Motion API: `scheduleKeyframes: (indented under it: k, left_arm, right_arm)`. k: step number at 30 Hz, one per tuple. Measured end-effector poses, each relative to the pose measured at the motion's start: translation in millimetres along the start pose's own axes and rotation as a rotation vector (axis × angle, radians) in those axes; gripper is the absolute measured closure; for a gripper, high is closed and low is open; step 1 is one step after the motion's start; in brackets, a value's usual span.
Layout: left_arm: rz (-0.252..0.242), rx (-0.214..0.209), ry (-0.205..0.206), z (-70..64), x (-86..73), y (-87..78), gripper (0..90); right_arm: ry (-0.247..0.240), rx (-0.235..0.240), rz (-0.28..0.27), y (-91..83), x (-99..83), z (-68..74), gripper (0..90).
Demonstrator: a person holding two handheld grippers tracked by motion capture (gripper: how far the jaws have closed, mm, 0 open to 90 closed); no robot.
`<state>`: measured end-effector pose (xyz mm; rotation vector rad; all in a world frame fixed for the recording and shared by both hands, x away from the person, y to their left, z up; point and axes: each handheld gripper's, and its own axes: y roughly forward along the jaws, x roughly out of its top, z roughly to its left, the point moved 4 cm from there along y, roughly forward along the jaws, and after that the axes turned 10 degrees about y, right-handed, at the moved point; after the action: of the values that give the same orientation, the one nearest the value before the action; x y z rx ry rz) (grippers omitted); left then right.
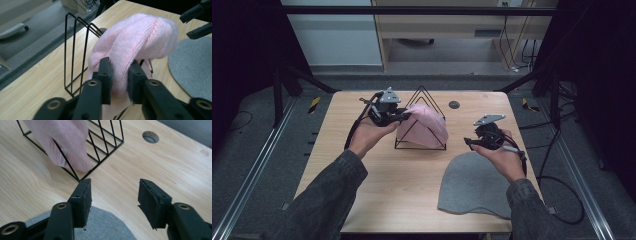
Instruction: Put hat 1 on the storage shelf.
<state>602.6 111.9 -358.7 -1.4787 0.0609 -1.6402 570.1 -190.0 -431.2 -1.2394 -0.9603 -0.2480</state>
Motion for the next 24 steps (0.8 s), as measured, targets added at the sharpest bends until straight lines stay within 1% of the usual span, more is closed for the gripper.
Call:
scheduleKeyframes:
  k: [1, 2, 3, 4, 6, 7, 8, 9, 10, 12, 13, 15, 18, 19, 20, 21, 22, 23, 24]
  left_arm:
    - [-0.012, 0.026, -0.003, 0.1, -0.3, -4.4, 67.5]
    - [-0.020, 0.035, -0.012, -0.1, -0.7, -6.9, 58.8]
    - [-0.030, 0.046, -0.020, -1.4, -2.5, -12.0, 54.3]
    - [-0.027, 0.052, -0.015, -2.5, -4.5, -15.6, 52.1]
    - [-0.034, 0.083, -0.008, -7.4, -12.3, -26.2, 47.2]
    - [-0.026, 0.100, -0.004, -9.3, -17.7, -31.5, 45.2]
    - [-0.020, 0.109, -0.006, -10.4, -22.4, -35.8, 44.0]
    - [-0.031, 0.114, -0.022, -12.4, -28.7, -40.2, 42.6]
    - [-0.030, 0.116, -0.028, -14.6, -35.9, -44.8, 41.2]
    - [-0.014, 0.141, -0.022, -18.4, -52.2, -53.1, 37.5]
    - [-0.012, 0.144, -0.021, -20.1, -58.7, -55.0, 35.3]
    - [0.025, 0.131, -0.030, -24.1, -79.4, -59.3, 30.2]
    - [0.055, 0.141, -0.038, -28.0, -102.7, -63.8, 23.2]
    - [0.063, 0.152, -0.054, -28.6, -112.8, -65.2, 21.8]
    - [0.070, 0.155, -0.066, -28.7, -118.7, -65.7, 21.0]
    - [0.083, 0.161, -0.092, -29.4, -128.3, -66.1, 19.2]
    - [0.086, 0.163, -0.100, -29.7, -134.1, -67.1, 16.8]
    - [0.082, 0.170, -0.117, -30.9, -141.6, -68.2, 15.9]
    - [0.081, 0.168, -0.132, -32.4, -148.9, -69.1, 15.7]
  right_arm:
    - [0.005, 0.002, 0.007, -0.3, -1.5, -0.7, 42.1]
    - [0.013, 0.000, 0.016, 0.1, -4.9, -2.4, 40.3]
    - [0.018, 0.001, 0.020, 0.2, -6.7, -3.5, 39.5]
    - [0.032, -0.001, 0.028, 0.3, -10.3, -5.4, 38.3]
    - [0.045, -0.001, 0.038, 0.9, -16.3, -8.2, 35.9]
    - [0.057, 0.004, 0.047, 1.4, -21.3, -10.2, 34.5]
    - [0.068, 0.005, 0.057, 2.4, -25.4, -11.6, 33.9]
    - [0.069, 0.006, 0.065, 3.0, -28.4, -12.8, 34.2]
    - [0.075, 0.003, 0.066, 3.2, -31.8, -14.6, 35.7]
    - [0.083, 0.002, 0.059, 2.9, -37.0, -18.0, 40.8]
    - [0.083, 0.003, 0.058, 3.3, -39.3, -19.4, 42.7]
    - [0.083, 0.006, 0.059, 4.6, -43.8, -21.5, 46.5]
    - [0.086, 0.006, 0.058, 5.6, -48.9, -23.6, 51.8]
    - [0.083, 0.007, 0.065, 6.9, -51.1, -24.3, 52.7]
    - [0.082, 0.009, 0.075, 8.9, -53.7, -24.9, 53.2]
    - [0.084, 0.007, 0.082, 9.8, -55.1, -25.7, 53.6]
    - [0.090, 0.008, 0.090, 11.1, -57.2, -27.0, 54.1]
    - [0.094, 0.006, 0.086, 11.8, -58.1, -27.9, 55.2]
    - [0.098, 0.009, 0.079, 11.8, -58.7, -28.8, 55.9]
